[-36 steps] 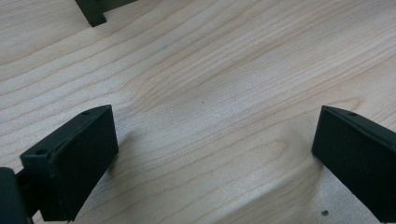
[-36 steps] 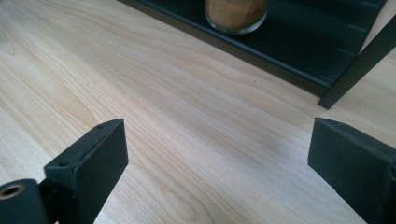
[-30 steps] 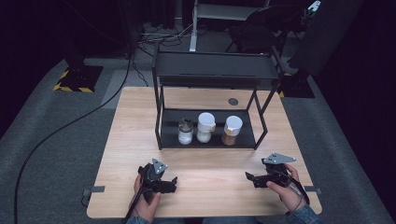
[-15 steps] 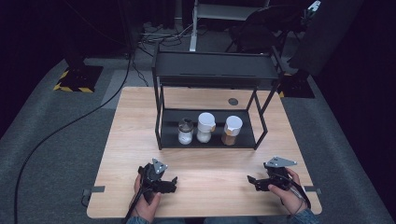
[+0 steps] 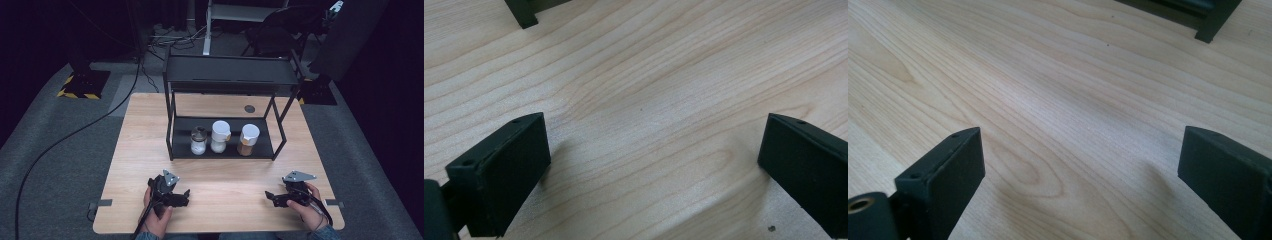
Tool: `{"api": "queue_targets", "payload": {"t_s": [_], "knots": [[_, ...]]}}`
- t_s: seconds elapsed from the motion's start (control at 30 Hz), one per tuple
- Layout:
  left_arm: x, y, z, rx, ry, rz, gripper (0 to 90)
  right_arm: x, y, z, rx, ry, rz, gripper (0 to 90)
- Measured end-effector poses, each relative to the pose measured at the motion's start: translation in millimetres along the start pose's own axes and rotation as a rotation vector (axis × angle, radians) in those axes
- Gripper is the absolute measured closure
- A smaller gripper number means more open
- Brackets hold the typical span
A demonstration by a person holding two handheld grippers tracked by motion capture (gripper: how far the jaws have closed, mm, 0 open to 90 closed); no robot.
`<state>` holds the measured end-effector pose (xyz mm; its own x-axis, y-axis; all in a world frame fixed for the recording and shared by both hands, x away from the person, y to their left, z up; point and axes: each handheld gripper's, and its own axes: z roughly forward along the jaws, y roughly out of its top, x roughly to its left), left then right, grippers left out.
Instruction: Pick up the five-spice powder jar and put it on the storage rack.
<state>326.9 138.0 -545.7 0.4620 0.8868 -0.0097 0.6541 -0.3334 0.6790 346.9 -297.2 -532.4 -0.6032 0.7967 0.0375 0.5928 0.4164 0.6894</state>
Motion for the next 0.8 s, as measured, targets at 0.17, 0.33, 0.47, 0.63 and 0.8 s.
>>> {"api": "queue_targets", "payload": {"t_s": [0.17,0.33,0.47,0.63,0.8], "knots": [[0.0,0.0,0.0,0.000,0.000,0.000,0.2,-0.7,-3.4,2.6,0.012,-0.010,0.001,4.4],[0.0,0.0,0.0,0.000,0.000,0.000,0.2,0.1,-7.1,5.9,0.007,-0.032,-0.008,3.8],[0.0,0.0,0.0,0.000,0.000,0.000,0.2,-0.1,-9.5,7.4,-0.014,-0.046,-0.015,1.1],[-0.1,0.0,0.0,0.000,0.000,0.000,0.2,-2.4,-10.4,9.1,-0.028,-0.045,-0.018,0.0],[-0.1,0.0,0.0,0.000,0.000,-0.001,0.2,-2.4,-10.4,9.1,-0.028,-0.045,-0.018,0.0]]}}
